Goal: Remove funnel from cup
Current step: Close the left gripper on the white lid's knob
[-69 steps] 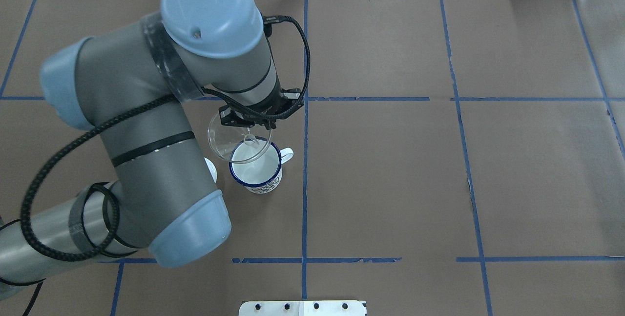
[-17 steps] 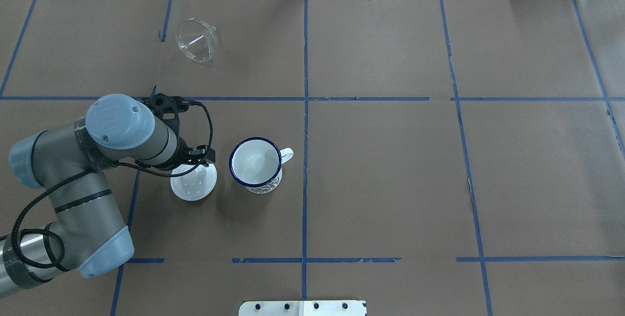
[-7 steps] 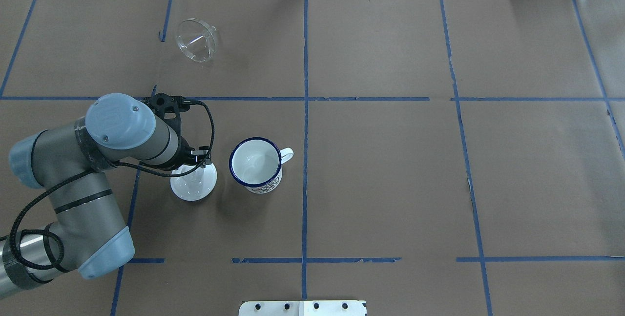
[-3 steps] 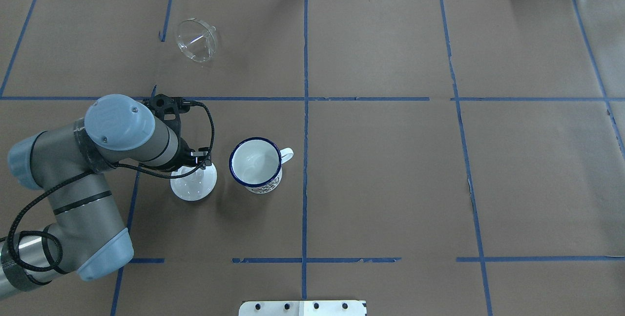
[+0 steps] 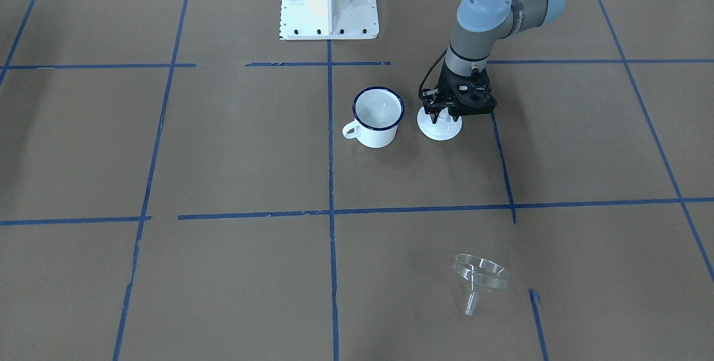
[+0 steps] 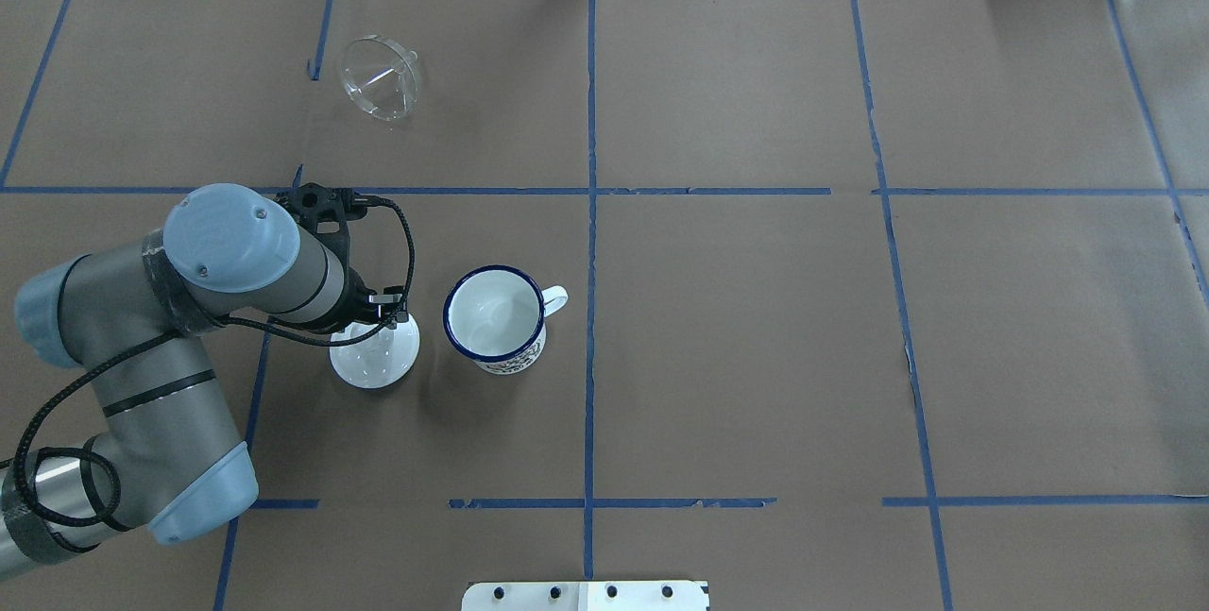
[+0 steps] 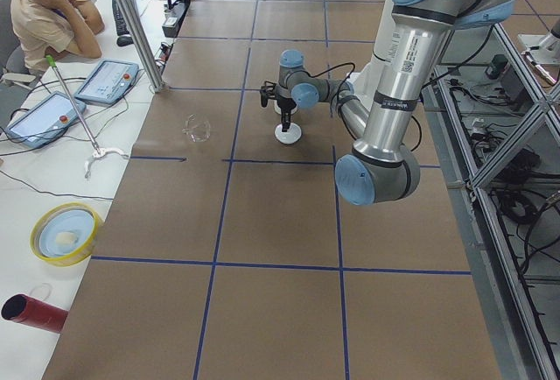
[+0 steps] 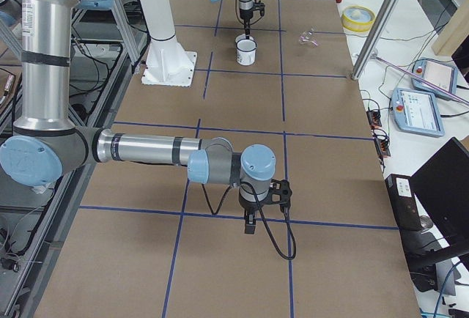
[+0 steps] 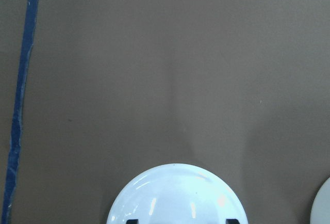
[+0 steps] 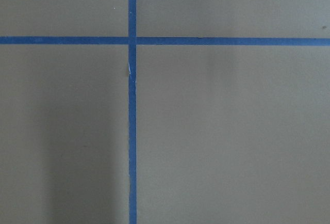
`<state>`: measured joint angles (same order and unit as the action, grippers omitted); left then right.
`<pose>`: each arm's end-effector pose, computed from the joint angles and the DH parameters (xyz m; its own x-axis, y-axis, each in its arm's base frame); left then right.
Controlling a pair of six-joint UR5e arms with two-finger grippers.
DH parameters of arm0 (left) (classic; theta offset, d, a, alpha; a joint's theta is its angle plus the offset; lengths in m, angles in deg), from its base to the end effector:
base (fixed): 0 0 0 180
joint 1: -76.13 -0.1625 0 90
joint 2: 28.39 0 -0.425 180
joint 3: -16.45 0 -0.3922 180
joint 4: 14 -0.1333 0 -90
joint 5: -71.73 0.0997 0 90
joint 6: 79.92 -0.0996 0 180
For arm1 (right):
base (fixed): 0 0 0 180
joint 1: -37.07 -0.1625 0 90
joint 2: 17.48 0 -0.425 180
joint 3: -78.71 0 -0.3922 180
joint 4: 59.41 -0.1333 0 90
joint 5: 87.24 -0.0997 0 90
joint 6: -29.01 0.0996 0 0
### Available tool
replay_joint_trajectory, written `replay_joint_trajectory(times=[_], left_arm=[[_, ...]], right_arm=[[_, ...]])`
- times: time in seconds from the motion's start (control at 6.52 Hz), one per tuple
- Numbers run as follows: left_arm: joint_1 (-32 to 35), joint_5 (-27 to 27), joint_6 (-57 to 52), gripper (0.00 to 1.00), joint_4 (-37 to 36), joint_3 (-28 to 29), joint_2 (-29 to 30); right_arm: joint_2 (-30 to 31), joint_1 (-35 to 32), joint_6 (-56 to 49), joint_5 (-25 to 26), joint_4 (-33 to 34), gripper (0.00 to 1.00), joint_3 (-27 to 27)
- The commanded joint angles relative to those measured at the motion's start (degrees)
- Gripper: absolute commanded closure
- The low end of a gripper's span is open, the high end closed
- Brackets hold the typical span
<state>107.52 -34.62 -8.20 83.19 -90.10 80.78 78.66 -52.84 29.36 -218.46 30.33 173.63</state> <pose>0.4540 -0.4003 0.3371 0.6991 -0.0740 -0.7112 0.1231 0.9922 0.0178 0.0670 -0.4452 0.6700 0.7522 0.0160 0.6587 -0.0030 0.9998 -0.0208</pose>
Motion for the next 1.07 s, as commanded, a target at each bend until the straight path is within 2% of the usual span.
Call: replay_joint_trajectory(times=[0.0,0.77,0.92], left_arm=[[-0.02,-0.09,0.0,0.46,-0.06,-0.07,-0.1],[-0.45,-0.26,0.0,0.47,-0.06,-0.16,-0.1],[-0.45,-0.26,0.0,0.68,-0.06,-0.16,-0.1]], right_arm=[[0.01,0.0,0.0,0.0,0.0,0.0,0.0],[0.01,0.0,0.0,0.0,0.0,0.0,0.0],[0.01,0.0,0.0,0.0,0.0,0.0,0.0]])
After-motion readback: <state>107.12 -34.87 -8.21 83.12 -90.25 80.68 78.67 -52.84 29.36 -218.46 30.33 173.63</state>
